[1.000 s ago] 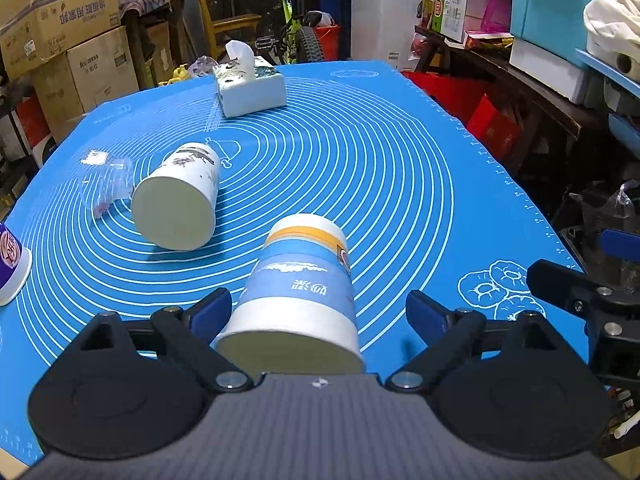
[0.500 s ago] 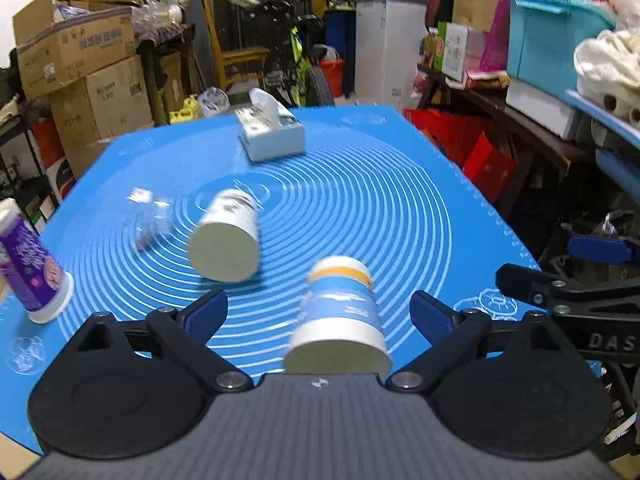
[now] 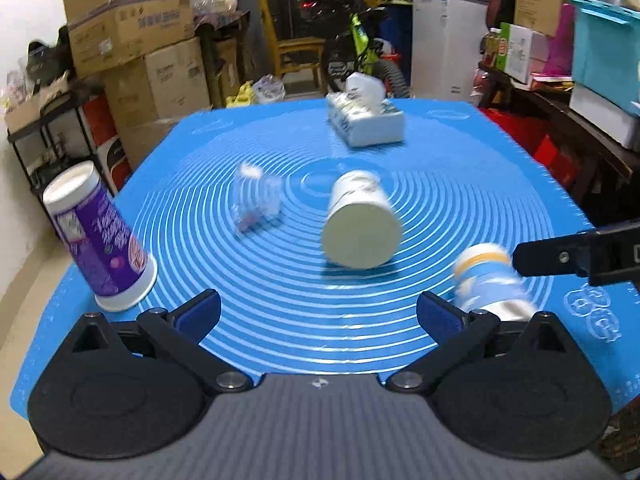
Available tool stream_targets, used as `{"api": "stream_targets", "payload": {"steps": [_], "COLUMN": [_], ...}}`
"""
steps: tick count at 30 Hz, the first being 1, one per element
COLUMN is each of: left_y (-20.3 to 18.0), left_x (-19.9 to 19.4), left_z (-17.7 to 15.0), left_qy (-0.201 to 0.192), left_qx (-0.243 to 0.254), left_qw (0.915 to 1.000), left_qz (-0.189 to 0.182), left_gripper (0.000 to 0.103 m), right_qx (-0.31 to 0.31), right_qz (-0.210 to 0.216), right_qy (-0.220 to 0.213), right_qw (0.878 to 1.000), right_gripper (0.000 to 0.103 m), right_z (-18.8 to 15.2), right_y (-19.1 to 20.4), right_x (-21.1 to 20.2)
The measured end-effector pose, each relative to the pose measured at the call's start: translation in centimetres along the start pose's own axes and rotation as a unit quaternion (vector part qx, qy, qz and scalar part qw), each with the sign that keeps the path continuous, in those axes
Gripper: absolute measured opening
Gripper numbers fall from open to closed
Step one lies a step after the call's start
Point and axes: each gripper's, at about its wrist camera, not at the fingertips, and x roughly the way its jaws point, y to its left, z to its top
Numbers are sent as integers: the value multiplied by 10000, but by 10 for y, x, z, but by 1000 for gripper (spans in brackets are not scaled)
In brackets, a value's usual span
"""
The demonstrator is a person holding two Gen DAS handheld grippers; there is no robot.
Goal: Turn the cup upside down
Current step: 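Close the right gripper around the blue-banded cup's body and lift it, then rotate the held cup rim-down and set it on the mat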
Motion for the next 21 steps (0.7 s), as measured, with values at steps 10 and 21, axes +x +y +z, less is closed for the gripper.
{"api": "stream_targets", "payload": {"steps": [10, 21], "left_y": [25, 24], "left_x": [16, 14], "left_z": [-15, -13], "left_qy": [183, 47], "left_qx": [-188, -216], "left_qw": [9997, 9996], "left_qz": [-26, -179], "left_gripper": [103, 103], "right_qx": [634, 82], "right_qz": [207, 88], "right_qy": [1246, 614], "right_qw": [9900, 9980], "right_gripper": [86, 65], "right_z": [12, 10], "right_y": [5, 10], "right_x": [71, 60]}}
